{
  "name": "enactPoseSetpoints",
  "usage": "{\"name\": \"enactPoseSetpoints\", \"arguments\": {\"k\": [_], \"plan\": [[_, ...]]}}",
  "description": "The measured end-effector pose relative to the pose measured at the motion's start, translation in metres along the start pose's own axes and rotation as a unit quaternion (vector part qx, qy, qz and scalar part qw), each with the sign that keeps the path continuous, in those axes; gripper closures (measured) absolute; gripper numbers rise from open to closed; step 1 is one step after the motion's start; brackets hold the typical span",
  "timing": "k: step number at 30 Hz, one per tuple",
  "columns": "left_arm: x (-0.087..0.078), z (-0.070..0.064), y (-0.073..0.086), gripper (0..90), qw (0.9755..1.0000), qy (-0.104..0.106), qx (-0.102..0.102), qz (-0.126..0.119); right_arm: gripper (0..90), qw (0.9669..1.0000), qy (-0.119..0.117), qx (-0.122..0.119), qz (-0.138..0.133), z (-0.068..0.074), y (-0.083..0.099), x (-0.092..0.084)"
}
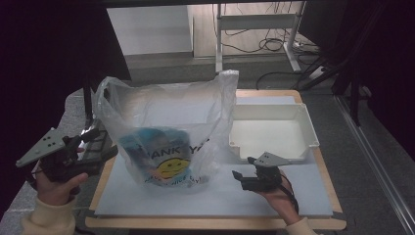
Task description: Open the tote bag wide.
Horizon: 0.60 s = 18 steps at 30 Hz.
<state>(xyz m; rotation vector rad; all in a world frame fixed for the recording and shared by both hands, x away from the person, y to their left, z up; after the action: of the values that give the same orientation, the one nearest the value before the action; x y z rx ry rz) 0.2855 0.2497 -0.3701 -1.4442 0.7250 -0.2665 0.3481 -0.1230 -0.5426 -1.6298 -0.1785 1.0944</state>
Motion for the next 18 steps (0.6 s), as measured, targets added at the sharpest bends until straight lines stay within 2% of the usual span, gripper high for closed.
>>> {"name": "enactPoseSetpoints", "arguments": {"k": [6,11,13,18], "plan": [[0.003,0.002,-0.028,20.5,0.9999,0.004,0.001,-0.009,23.4,0.9999,0.001,0.003,0.010,-0.001,0.004,0.002],[0.011,0.008,-0.037,30.7,1.0000,0.002,-0.005,-0.002,23.5,0.9999,-0.001,0.004,0.015,0.000,0.006,0.005],[0.015,0.008,-0.038,40.6,0.9999,0.008,-0.007,-0.001,23.4,0.9998,0.000,0.003,0.017,0.000,0.006,0.005],[0.019,0.008,-0.035,68.3,0.9999,0.008,-0.009,0.000,23.4,0.9999,0.001,0.004,0.016,-0.001,0.006,0.005]]}}
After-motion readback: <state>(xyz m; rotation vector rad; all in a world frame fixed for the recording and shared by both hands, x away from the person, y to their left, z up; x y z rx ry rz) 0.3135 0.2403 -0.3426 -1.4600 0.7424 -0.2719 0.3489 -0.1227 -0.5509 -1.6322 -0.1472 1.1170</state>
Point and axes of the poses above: each handheld gripper's, and its own axes: x roughly forward along the jaws, y roughly out of its underside, z roughly to its left, the point moved 10 cm from there along x, roughly forward along the jaws, and after that the axes turned 2 degrees about z, right-handed, at the moved point
